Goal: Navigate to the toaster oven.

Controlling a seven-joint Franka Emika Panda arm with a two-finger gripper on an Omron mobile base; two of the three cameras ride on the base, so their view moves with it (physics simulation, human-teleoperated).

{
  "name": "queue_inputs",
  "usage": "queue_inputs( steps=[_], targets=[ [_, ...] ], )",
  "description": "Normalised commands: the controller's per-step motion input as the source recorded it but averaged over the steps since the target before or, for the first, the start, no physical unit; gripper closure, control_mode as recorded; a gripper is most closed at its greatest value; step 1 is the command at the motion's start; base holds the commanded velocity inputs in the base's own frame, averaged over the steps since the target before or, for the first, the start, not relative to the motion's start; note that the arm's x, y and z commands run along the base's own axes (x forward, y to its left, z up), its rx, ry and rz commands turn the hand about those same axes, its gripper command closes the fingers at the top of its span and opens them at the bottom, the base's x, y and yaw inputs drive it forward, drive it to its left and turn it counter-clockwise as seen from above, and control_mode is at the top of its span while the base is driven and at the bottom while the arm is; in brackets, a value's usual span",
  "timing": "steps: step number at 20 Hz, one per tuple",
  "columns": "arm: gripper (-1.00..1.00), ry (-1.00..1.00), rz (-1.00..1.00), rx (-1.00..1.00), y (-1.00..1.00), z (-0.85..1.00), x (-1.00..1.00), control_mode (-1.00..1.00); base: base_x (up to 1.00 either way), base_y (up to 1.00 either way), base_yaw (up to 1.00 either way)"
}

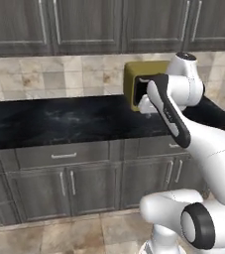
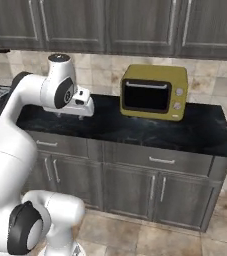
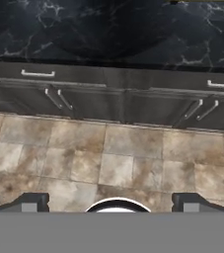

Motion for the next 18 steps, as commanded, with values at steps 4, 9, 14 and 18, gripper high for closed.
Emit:
queue_inputs(
  steps=[4,9,14,18],
  targets=[
    [-1.0,0.0,0.0,0.0,0.0,0.0,0.0,1.0,0.36,-1.0,0.04],
    [-1.0,0.0,0.0,0.0,0.0,0.0,0.0,1.0,0.5,-0.53,0.07],
    [-1.0,0.0,0.0,0.0,0.0,0.0,0.0,1.0,0.95,-0.63,-0.01],
    [-1.0,0.0,0.0,0.0,0.0,0.0,0.0,1.0,0.51,-0.54,0.0]
  ],
)
